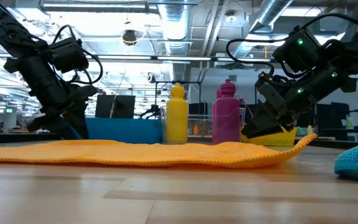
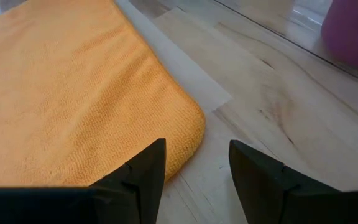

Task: Pick & Place Sports Items
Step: Fold the orange towel

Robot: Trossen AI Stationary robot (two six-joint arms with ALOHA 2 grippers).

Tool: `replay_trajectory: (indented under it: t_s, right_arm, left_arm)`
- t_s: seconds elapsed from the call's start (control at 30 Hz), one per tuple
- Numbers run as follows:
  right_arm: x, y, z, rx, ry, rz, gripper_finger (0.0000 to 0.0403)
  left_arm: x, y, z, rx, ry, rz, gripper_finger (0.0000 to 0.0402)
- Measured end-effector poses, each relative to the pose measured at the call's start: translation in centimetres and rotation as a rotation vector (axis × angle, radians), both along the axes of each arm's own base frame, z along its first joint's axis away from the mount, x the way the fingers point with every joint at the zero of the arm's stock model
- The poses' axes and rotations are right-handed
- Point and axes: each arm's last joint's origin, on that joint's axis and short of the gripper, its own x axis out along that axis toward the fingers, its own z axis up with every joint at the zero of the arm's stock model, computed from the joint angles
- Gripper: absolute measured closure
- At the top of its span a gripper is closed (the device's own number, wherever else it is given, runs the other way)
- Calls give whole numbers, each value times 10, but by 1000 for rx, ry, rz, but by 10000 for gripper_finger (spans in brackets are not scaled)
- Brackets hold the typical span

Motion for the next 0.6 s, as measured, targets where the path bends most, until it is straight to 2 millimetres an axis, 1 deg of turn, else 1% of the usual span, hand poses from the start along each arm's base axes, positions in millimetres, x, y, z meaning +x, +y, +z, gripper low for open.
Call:
replay_trajectory:
  t_s: [0.27, 0.5, 0.6]
  right_arm:
    - [0, 0, 0, 0, 0, 0, 234]
    - [0, 0, 0, 0, 0, 0, 234]
    - [0, 0, 0, 0, 0, 0, 234]
  left_arm:
    - [0, 1, -1, 16, 10, 14, 271]
    - [11, 6, -9, 23, -16, 10, 287]
    - [13, 7, -11, 21, -12, 10, 291]
